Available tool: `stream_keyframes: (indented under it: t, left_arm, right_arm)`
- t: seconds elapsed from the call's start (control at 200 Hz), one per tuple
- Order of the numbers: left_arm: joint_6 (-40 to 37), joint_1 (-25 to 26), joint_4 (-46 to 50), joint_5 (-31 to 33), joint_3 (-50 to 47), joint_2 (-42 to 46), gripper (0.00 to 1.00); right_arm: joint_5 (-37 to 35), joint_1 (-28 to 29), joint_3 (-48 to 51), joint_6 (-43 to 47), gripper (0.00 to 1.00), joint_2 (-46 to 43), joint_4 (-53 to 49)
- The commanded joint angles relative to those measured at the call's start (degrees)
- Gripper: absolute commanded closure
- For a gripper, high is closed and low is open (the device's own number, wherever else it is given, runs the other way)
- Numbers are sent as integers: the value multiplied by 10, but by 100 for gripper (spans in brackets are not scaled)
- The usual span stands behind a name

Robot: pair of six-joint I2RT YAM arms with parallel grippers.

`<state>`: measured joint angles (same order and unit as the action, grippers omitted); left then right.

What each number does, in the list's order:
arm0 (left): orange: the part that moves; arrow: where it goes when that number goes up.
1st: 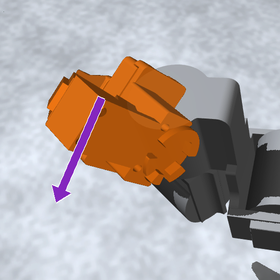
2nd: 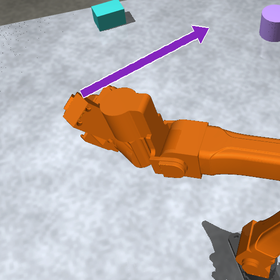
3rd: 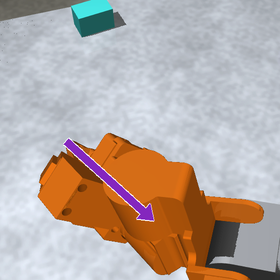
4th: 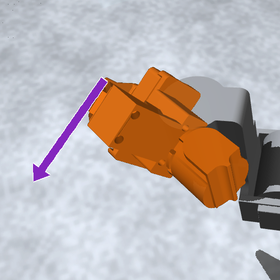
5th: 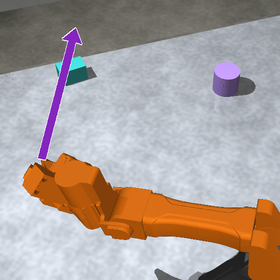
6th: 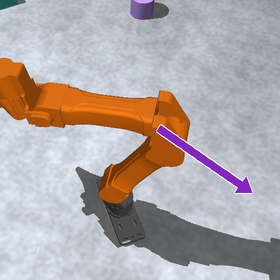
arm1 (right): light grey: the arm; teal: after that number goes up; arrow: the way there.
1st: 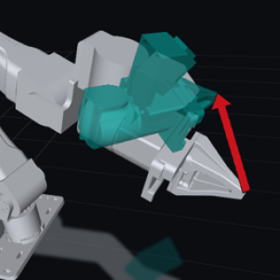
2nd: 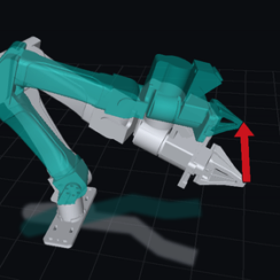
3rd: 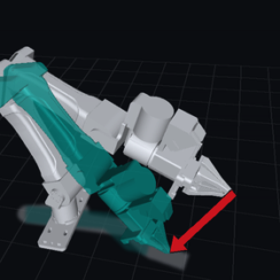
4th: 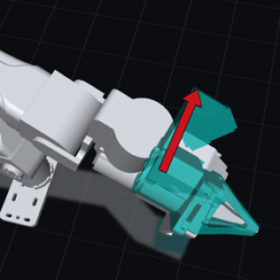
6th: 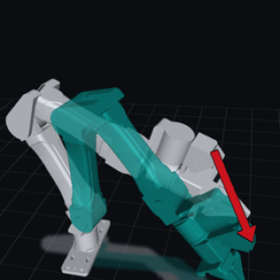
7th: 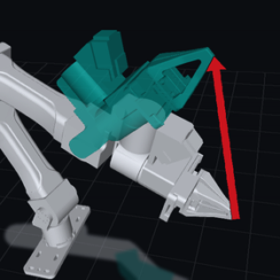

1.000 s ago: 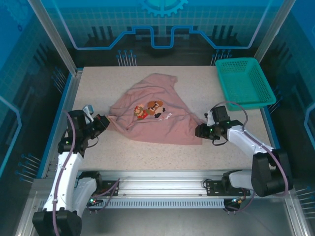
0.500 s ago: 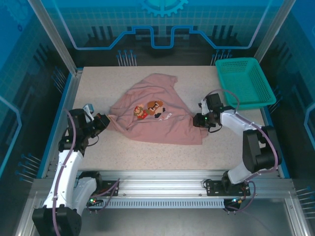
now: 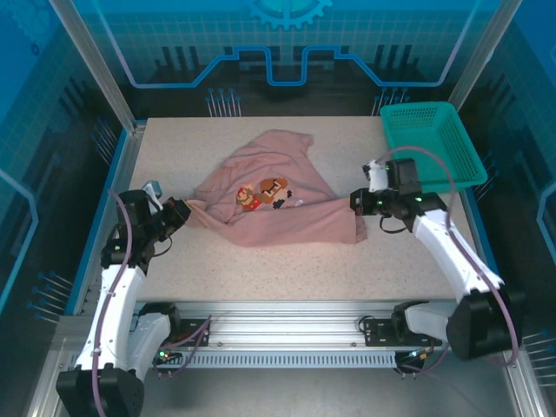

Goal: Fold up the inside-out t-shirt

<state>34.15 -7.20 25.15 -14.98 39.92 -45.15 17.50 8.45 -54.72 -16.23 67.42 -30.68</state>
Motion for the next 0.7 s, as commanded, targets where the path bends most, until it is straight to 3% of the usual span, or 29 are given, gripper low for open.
stream_keyframes:
  t: [0.0, 0.1, 0.26, 0.37, 0.51, 0.695]
  left_arm:
    - [-12, -15, 21, 27, 36, 12, 100]
    - [-24, -27, 32, 29, 58, 7, 100]
    - [-48, -39, 51, 37, 87, 3, 100]
    - [-51, -42, 52, 33, 88, -3, 100]
    - [-45, -44, 44, 21, 81, -14, 100]
    - [-39, -46, 38, 13, 76, -18, 100]
  right_arm:
    - [48, -47, -7, -4, 100, -45, -48]
    - [83, -72, -23, -16, 100, -55, -50]
    - [122, -59, -25, -64, 100, -22, -7]
    - [99, -14, -33, -87, 100, 48, 41]
    - [91, 53, -91, -93, 100, 199, 69]
    - [55, 87, -135, -31, 84, 296, 14]
